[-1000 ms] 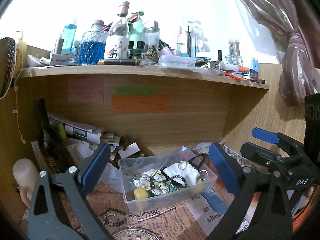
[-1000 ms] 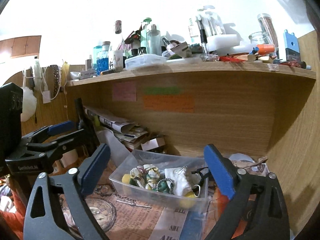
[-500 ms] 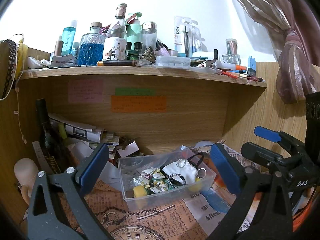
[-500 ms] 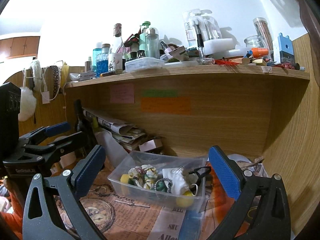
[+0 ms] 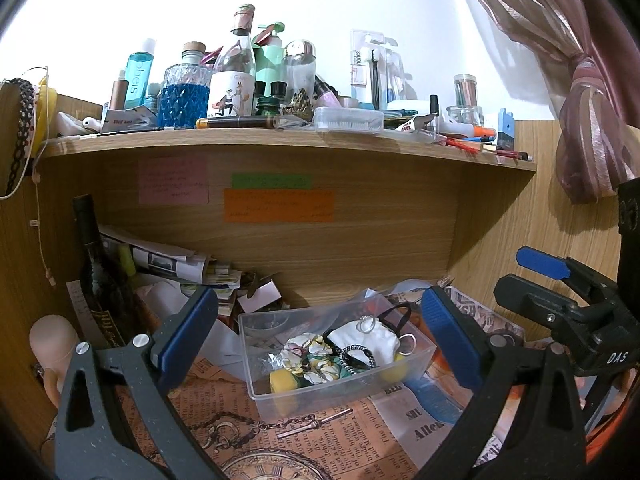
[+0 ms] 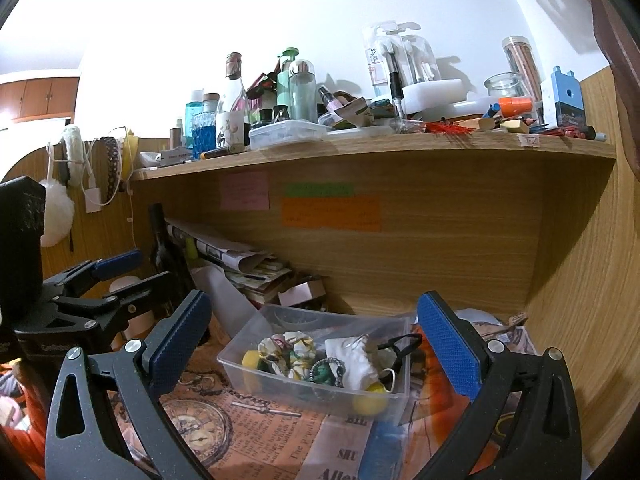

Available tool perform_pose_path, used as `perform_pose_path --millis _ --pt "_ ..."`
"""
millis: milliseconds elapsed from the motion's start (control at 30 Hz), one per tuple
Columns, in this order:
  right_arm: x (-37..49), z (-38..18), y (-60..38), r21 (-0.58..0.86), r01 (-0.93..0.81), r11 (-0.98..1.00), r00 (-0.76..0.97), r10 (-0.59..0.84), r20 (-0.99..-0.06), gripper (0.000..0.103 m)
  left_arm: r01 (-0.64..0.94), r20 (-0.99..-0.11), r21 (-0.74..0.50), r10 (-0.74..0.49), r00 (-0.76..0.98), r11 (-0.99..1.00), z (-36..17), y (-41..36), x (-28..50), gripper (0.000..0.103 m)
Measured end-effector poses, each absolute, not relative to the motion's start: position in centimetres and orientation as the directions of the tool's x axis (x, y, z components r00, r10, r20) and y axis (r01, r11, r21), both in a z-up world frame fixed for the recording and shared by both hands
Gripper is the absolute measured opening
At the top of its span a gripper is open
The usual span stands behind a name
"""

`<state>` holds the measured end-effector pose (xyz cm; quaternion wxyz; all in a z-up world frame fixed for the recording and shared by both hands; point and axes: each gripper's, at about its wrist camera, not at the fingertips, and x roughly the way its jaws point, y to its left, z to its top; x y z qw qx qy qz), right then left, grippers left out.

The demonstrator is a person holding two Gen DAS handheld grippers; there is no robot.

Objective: Organize soft objects

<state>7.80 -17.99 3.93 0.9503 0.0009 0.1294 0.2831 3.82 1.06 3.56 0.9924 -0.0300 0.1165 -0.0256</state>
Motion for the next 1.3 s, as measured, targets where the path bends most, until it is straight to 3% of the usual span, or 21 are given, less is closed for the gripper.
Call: perform_pose_path --millis 1300 --pt "8.04 3.45 -17.79 0.090 -0.539 0.838 0.798 0.542 -0.265 0.103 0.072 -0.246 -0.079 -0.089 0.965 0.994 3.40 0.55 4.07 0.103"
